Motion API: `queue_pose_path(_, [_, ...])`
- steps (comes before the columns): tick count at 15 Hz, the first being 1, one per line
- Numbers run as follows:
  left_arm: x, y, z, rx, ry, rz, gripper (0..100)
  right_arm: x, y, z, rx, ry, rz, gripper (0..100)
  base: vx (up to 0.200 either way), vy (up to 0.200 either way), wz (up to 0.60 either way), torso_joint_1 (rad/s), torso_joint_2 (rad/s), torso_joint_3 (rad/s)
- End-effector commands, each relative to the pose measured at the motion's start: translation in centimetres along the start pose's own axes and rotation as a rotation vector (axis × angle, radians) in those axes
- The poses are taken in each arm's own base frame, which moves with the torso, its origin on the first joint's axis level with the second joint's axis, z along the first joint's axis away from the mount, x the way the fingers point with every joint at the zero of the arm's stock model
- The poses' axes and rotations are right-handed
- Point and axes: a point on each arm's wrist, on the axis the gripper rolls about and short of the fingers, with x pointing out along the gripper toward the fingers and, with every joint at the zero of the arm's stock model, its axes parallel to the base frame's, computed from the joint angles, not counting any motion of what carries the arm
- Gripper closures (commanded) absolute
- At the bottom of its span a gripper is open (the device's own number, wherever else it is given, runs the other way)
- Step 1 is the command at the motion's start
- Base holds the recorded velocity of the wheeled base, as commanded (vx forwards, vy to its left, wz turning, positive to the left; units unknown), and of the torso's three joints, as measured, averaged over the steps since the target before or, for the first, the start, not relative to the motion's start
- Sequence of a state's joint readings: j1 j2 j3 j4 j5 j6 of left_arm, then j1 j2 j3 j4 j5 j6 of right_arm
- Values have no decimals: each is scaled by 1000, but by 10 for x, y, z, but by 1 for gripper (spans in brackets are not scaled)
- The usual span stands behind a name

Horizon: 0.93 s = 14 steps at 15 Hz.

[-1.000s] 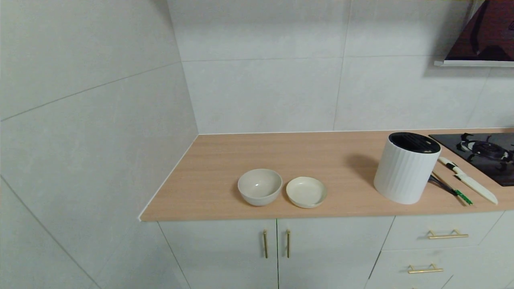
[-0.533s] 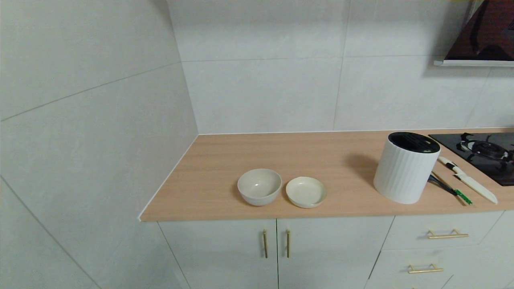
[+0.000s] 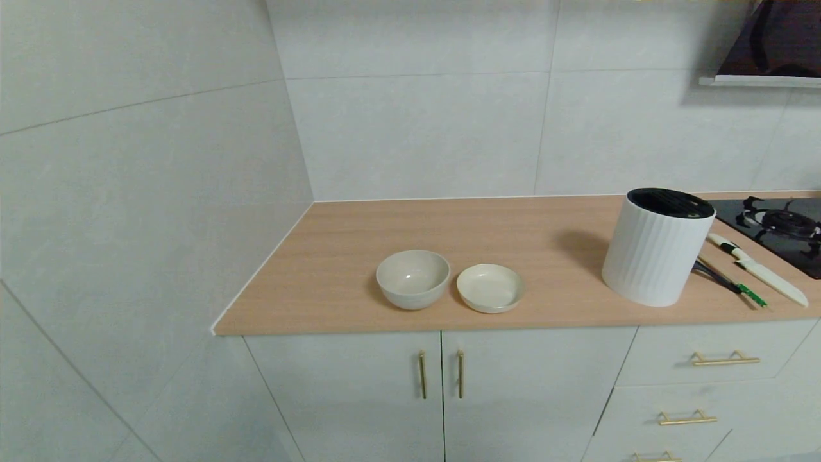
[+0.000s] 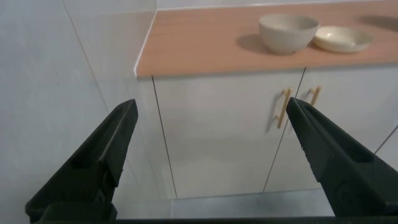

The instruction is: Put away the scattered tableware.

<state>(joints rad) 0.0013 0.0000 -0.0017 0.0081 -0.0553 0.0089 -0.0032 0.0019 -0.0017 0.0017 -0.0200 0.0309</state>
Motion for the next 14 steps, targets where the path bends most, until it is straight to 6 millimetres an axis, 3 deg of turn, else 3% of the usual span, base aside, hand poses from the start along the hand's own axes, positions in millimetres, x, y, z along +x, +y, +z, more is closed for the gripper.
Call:
queue_pose_path(1, [0,0,0,-1,0,0,0,0,0,0,0,0,0,0,0,0,0,-246,559,295])
queue_pose_path(14, [0,0,0,0,0,0,0,0,0,0,0,0,0,0,0,0,0,-227,524,290])
